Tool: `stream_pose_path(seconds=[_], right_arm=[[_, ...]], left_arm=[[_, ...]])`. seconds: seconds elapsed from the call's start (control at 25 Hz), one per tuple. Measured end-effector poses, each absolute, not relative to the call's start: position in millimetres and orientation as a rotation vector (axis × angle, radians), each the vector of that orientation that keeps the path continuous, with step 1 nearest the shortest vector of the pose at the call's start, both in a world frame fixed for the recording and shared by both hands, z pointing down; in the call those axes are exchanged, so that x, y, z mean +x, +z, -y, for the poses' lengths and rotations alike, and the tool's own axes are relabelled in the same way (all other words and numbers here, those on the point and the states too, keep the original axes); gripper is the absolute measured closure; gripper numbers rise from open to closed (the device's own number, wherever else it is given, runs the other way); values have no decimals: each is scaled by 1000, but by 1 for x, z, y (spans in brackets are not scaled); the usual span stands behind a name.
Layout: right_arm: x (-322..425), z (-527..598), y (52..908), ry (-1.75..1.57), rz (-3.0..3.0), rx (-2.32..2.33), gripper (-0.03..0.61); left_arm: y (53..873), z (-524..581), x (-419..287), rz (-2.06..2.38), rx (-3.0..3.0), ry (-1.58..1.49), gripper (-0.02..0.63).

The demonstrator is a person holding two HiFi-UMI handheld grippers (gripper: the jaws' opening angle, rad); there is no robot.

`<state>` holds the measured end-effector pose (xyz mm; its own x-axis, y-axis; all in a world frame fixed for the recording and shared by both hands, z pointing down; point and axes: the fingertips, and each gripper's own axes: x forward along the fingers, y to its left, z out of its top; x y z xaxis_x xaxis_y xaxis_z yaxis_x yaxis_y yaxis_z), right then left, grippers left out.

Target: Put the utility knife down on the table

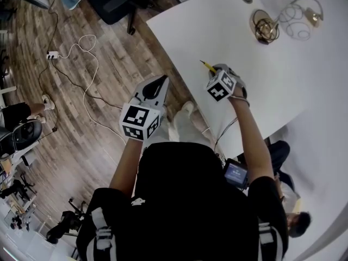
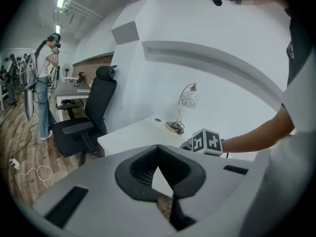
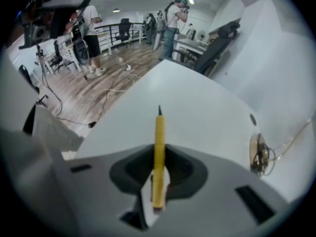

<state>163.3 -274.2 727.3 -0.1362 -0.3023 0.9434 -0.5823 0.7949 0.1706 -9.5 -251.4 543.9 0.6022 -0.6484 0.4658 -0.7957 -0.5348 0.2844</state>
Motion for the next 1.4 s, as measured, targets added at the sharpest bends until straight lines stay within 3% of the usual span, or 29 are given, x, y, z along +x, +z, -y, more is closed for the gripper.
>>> stream_pose_path(seconds=[0.76,1.04,1.4], right_arm=[[165,274,740,332,1700,732,494],[161,268,738,373,1706,722,437],[159,266,727,436,1731,761,434]], left_arm=[[551,250,-14,1143,2346,434,594],[547,248,-14,1137,2363,415,594],[543,249,-17,1131,2381,409,594]])
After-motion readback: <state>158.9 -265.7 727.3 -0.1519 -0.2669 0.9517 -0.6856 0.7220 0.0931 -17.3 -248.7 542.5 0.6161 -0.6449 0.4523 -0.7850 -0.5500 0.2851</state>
